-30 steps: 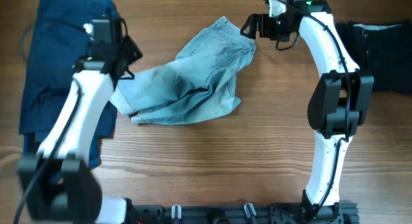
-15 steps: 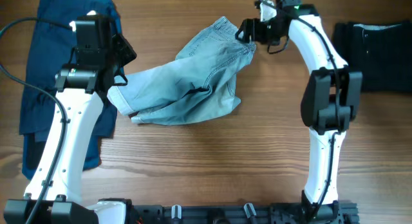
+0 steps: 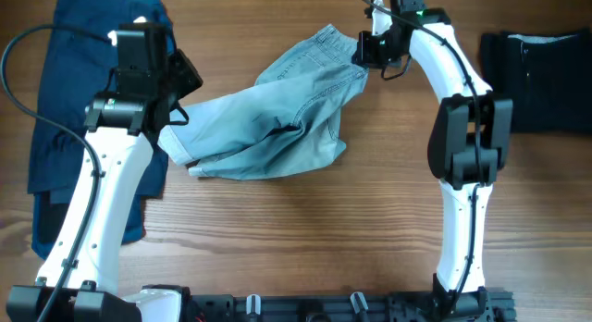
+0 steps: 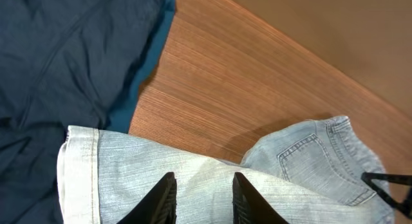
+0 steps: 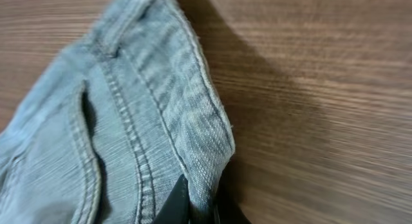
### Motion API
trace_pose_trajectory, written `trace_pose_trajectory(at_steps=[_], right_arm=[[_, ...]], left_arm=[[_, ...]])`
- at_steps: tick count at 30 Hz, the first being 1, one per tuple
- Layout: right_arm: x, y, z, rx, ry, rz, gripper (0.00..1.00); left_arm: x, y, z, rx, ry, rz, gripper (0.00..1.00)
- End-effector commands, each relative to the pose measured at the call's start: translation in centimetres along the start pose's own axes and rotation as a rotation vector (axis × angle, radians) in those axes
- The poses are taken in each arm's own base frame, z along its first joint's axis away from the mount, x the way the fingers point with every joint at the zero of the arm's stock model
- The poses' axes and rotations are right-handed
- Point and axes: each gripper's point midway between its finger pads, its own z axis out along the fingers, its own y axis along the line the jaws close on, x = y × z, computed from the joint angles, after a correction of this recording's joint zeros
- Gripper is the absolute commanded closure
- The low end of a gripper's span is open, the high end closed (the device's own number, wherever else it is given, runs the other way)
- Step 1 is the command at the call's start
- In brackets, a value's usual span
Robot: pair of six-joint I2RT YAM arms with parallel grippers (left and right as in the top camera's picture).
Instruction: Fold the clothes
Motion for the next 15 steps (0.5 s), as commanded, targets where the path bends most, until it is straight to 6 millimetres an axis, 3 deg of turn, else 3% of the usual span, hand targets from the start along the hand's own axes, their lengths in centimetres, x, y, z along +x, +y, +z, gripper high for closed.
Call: trace_pose_trajectory(at_steps=[1,6,9,11,15], right_arm=[[-5.2,4.2,-10.9,0.017,-0.224,-0.207,0.96],[-5.7,11.7,-25.2,-0.031,-0.465,-0.514,0.96],[-4.2,15.9,-30.7,-0.11,-0.569,-0.72,0.96],[-3.2,17.8,-33.7,-0.137,-0.627,-0.806,0.96],[-1.7,19.9,-36.3,-0.211,-0.667,-0.852,0.96]], left_arm=[[0.1,-0.3,0.2,0.01,0.002,0.009,0.71],[-1.6,-1.4,0.1,0.059,-0.065,0.002,0.72],[-2.5,-2.6,-0.2,0.117,-0.095,-0.001,0.73],[-3.2,-3.3,-0.6,0.15,-0.124,-0.002,0.75],[-3.8,-4.4,-1.3,0.206,-0.145,0.035,0.77]])
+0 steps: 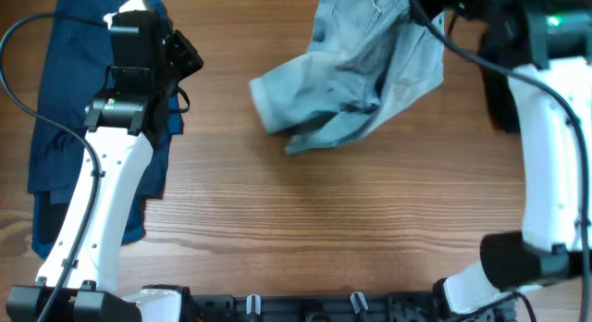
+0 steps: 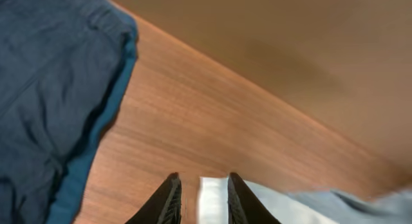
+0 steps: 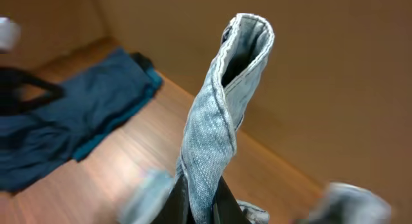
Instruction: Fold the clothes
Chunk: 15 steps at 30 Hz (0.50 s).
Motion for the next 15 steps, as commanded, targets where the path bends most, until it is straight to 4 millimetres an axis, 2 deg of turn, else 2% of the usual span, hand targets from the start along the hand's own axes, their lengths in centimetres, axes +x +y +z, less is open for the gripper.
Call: trace_pose_trajectory(at_steps=[1,3,4,7,9,10,12,15], right_arm=[[-2.0,3.1,-1.7,-0.14,-0.084,-0.078,0.96],[-2.6,4.4,-2.6,-0.187,-0.107,-0.082,0.96],[-2.6,4.8,-3.0,-0.195,-0.105,-0.079,0.96],[-2.3,6.1,-3.4,-0.217,-0.084,-0.076,0.96],[-1.7,7.7,-3.4,-0.254,-0.056,-0.106,0.96],[-1.3,8.4,-3.3,-0.272,-0.039,-0.115,0.96],[-0.5,9.6,-3.0,-0.301,-0.003,-0.125,0.96],[0.2,11.0,-2.9,-0.335,0.035,-0.113,0.96]], left_arm=[[-0.3,-1.7,-0.8,0.089,-0.003,0.064,0.77],[-0.6,-3.3,-1.6,0.174,-0.008,0.119,0.77],[-0.7,-4.7,-2.2,0.25,-0.015,0.177,0.76],[-0.9,-7.8,-3.7,0.418,-0.035,0.289,0.72],[-1.1,-9.8,-4.5,0.534,-0.05,0.333,0.67],[-1.1,-10.4,-4.7,0.573,-0.056,0.344,0.55],[-1.4,-10.8,-4.5,0.594,-0.072,0.35,0.39],[-1.1,-11.2,-4.1,0.637,-0.058,0.356,0.3]])
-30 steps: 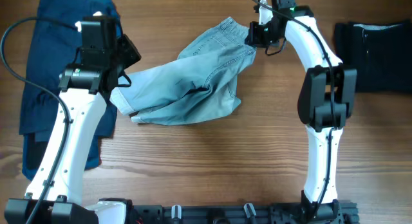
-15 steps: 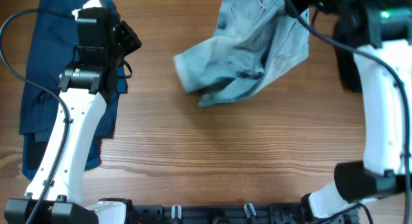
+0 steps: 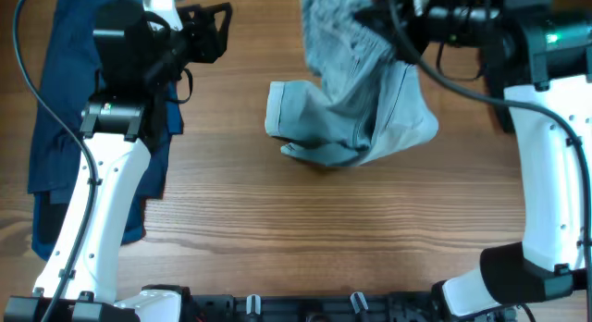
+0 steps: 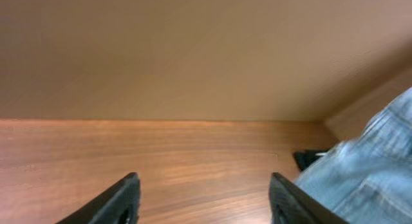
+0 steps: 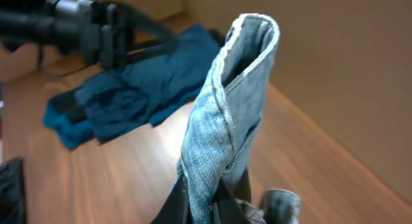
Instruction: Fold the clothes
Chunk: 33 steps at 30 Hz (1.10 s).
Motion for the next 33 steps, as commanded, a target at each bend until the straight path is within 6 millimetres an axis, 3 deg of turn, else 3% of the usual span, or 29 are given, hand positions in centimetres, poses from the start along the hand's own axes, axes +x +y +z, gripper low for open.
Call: trace_pose_trajectory(at_steps=[1,6,11,21,33], right_arm=[[-1.3,3.1,-0.9,-0.059,-0.032,-0.075,0.96],[-1.2,4.6,-0.3,-0.1,-0.014,-0.075,0.96],[-1.1,6.2,0.4,-0.139,0.002,-0.11,0.96],[-0.8,6.6,0.8,-0.129,0.026,-0.119,0.96],[-0.8,7.5,1.2,-0.153,0.031,-0.126,0.96]], left_arm=[[0.8,-1.5,0.5,0.141,0.04,0.033,0.28],[2.5,-0.9,0.1,0.392,0.126,0.025,0.12],[1.8,-2.0,-2.1,0.705,0.11,0.086,0.12],[3.4,-5.0,-2.8,0.923,0.161,0.131,0.08],[4.3,-10.8,-3.2,1.091,0.145,0.276,0.06]])
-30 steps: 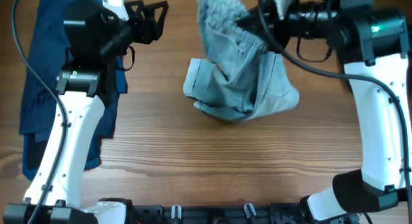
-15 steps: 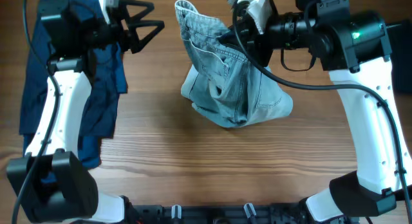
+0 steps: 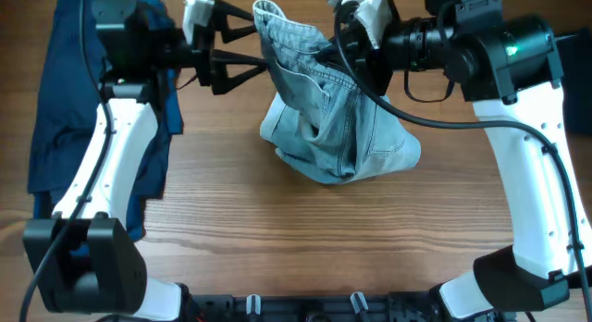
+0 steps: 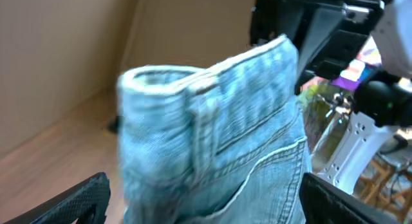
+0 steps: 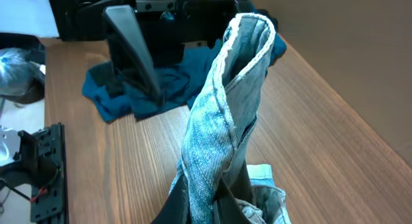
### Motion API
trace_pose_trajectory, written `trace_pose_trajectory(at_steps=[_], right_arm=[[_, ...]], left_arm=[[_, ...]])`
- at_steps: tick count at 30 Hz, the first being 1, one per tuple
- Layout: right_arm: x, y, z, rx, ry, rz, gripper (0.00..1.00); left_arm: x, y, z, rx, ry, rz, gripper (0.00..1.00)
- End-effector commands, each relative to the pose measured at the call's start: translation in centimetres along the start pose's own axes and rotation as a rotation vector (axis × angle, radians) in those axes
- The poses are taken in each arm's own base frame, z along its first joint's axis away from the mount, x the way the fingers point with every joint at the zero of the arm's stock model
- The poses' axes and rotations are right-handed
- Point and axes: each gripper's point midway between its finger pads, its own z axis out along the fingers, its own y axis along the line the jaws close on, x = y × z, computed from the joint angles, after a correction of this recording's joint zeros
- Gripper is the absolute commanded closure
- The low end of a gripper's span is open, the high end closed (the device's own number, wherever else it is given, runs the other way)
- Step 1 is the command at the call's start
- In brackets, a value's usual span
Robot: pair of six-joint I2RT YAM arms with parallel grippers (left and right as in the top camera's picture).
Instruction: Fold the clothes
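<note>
Light blue jeans (image 3: 338,142) hang from my right gripper (image 3: 350,37), which is shut on a fold of the waistband (image 5: 239,40); their lower part rests bunched on the wooden table. In the right wrist view the denim (image 5: 222,114) rises straight up from the shut right gripper (image 5: 201,201). My left gripper (image 3: 248,46) reaches in from the left, open wide. In the left wrist view the left gripper (image 4: 206,211) has its jaws far apart at the bottom corners, with the waistband (image 4: 212,121) between them and untouched.
A pile of dark blue clothes (image 3: 55,109) lies along the table's left side, behind my left arm, and also appears in the right wrist view as dark blue clothes (image 5: 138,92). Bare wood (image 3: 277,239) lies in front of the jeans.
My left gripper, then open and off to the upper left, now has its wide jaws on either side of the raised waistband. The right gripper still holds the jeans, shifted slightly left.
The jeans lay crumpled on the table, my right gripper shut on the waistband's far corner and the left over a leg. Then the right held them lifted to the right while the left stood apart. Then the left was open wide; now it straddles the waistband.
</note>
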Motion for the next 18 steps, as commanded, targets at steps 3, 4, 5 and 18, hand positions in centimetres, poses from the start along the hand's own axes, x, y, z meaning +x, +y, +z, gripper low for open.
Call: trace_pose_trajectory(at_steps=[3,4,5,18], right_arm=[[-1.5,2.3,-0.7,-0.011,-0.029,-0.083,0.96],[-1.4,2.2,-0.6,-0.003,-0.023,-0.085,0.96],[-1.4,2.2,-0.6,-0.002,-0.02,-0.084,0.96],[-0.6,-8.9,-1.4,0.546,-0.005,0.295,0.25]], left_arm=[[-0.6,-1.4,1.7,0.066,0.011,0.024,0.06],[-0.9,-1.5,1.6,0.066,0.009,0.024,0.07],[-1.0,-1.6,1.6,0.067,0.008,0.024,0.11],[-3.9,1.1,-3.6,-0.129,-0.114,-0.361,0.96]])
